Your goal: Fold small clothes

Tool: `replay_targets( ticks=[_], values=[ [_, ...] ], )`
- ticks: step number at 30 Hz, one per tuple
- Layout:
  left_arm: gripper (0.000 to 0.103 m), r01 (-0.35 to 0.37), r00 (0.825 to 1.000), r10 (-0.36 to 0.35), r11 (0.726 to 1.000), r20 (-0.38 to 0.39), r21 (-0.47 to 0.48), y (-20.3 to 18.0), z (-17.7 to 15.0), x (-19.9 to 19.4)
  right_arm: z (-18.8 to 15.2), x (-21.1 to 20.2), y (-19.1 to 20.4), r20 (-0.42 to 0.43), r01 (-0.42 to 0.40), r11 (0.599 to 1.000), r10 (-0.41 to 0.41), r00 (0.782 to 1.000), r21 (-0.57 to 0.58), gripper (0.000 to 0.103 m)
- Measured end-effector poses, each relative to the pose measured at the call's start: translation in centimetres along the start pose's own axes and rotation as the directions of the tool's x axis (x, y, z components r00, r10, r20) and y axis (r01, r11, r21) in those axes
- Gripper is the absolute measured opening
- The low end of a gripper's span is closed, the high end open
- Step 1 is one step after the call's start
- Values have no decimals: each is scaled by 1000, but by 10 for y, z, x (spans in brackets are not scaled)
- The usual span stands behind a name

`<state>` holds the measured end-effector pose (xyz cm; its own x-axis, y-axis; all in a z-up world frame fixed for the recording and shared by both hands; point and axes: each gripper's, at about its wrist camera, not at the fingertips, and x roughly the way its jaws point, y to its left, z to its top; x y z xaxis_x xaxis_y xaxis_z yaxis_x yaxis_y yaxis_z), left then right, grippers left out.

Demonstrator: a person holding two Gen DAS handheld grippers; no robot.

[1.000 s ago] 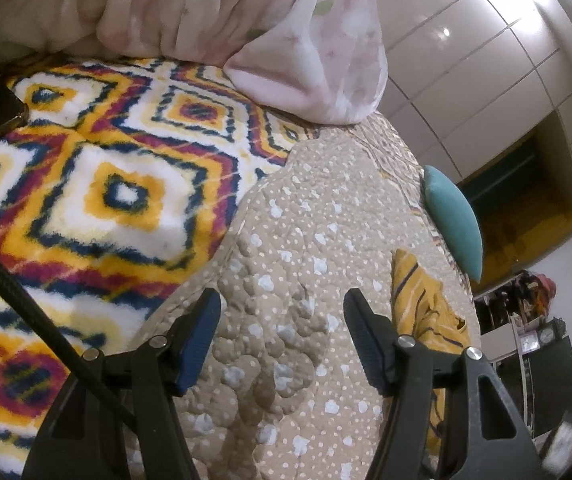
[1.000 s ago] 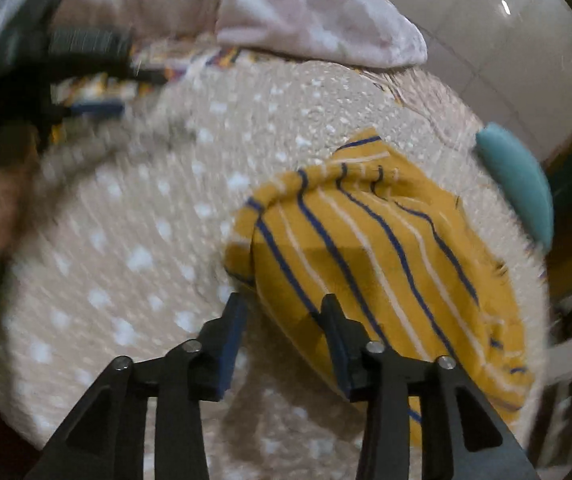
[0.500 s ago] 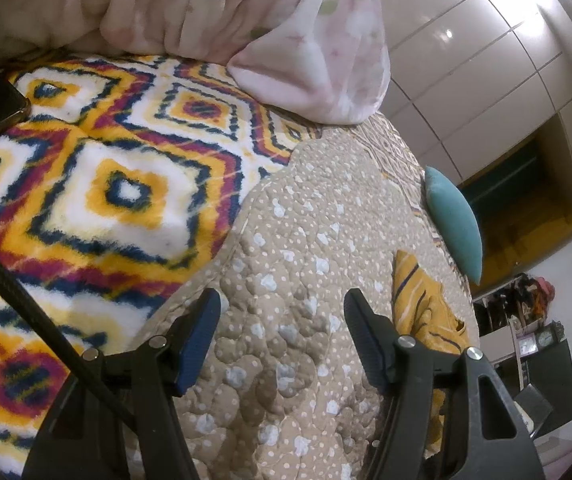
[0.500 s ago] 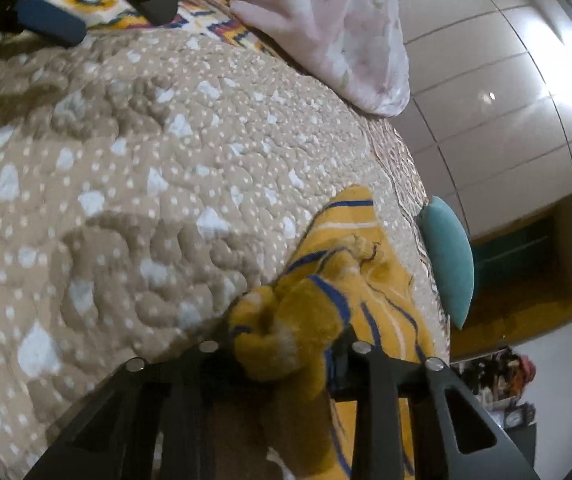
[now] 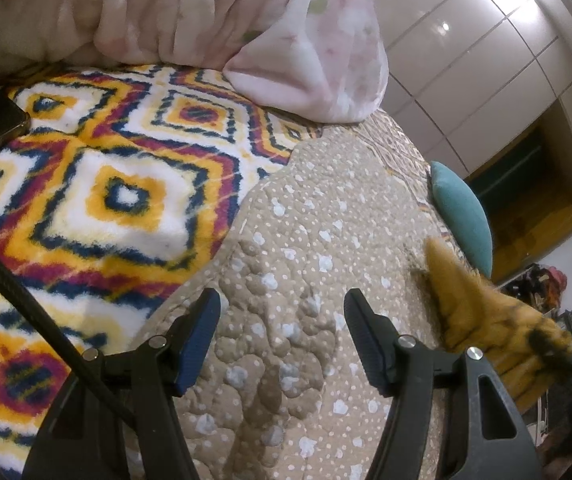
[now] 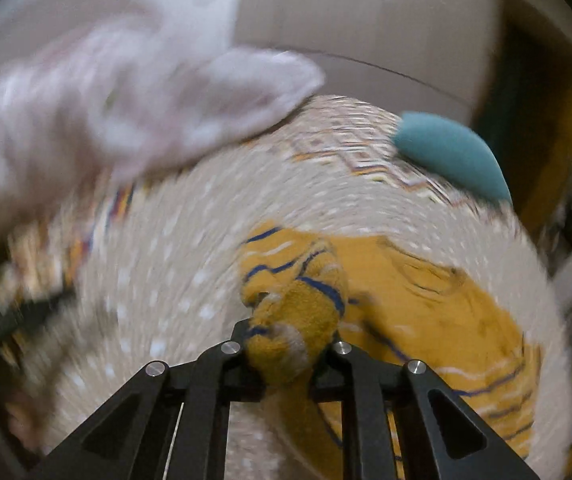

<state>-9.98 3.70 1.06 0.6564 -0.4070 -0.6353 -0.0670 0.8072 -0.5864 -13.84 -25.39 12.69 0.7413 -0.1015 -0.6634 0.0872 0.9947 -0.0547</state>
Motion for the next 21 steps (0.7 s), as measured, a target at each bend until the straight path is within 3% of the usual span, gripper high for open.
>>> replay_targets(
  ticks=[4, 10, 15, 18, 21],
  values=[
    [64, -2, 1000, 2, 1000, -1, 6, -3, -2, 1, -14, -35, -107, 47, -4, 949, -12, 999, 316, 14],
    [64, -25, 1000, 25, 999, 7, 29, -7, -4, 2, -74, -60, -216, -26, 169, 831, -183, 983, 530, 14],
    [64, -29, 1000, 28, 997, 14, 76, -18, -9, 1, -126, -45, -253, -146, 250, 767, -203, 968, 591, 13],
    [64, -11, 1000, 12, 993, -3, 118, -29, -16, 2, -141, -43, -259, -142, 217, 737, -164, 976, 641, 13],
    [64, 0, 999, 9, 985, -52, 175, -49, -26, 7, -136, -46, -263, -117, 191, 744, -151, 982, 641, 13]
  ],
)
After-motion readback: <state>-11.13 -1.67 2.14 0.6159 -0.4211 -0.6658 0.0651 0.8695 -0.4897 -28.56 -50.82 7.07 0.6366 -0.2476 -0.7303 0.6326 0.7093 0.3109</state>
